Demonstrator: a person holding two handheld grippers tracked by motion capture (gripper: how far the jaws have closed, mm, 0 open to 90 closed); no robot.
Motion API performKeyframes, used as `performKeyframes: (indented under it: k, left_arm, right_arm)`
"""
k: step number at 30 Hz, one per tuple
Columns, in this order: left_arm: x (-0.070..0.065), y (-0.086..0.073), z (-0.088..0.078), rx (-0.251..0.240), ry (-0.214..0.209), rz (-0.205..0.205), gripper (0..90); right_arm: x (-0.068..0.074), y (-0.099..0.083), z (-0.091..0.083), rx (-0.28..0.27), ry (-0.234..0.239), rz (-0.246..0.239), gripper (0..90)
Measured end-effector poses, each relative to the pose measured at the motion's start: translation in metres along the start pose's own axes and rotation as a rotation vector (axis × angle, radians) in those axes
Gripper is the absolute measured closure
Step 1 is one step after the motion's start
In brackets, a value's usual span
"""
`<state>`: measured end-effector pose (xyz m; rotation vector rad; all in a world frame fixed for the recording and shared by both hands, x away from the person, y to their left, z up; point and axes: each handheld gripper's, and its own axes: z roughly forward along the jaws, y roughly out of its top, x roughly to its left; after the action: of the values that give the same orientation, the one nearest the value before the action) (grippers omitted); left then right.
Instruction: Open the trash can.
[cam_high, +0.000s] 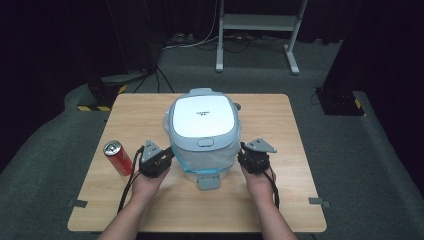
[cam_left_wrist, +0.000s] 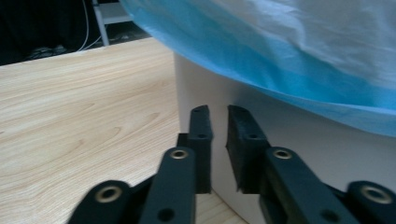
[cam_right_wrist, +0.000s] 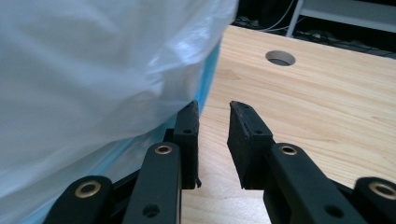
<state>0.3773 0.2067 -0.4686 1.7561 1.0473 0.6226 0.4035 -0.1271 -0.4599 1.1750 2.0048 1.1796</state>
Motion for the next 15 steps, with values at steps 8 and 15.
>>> performKeyframes:
  k: [8, 15]
  left_arm:
    - [0.004, 0.003, 0.005, 0.019, 0.030, 0.003, 80.6]
    - [0.010, 0.004, 0.005, 0.018, 0.028, -0.005, 77.9]
  right_arm:
    - [0.014, 0.000, 0.004, -0.005, 0.012, -0.014, 86.1]
    - [0.018, -0.001, 0.003, -0.010, 0.000, -0.032, 79.7]
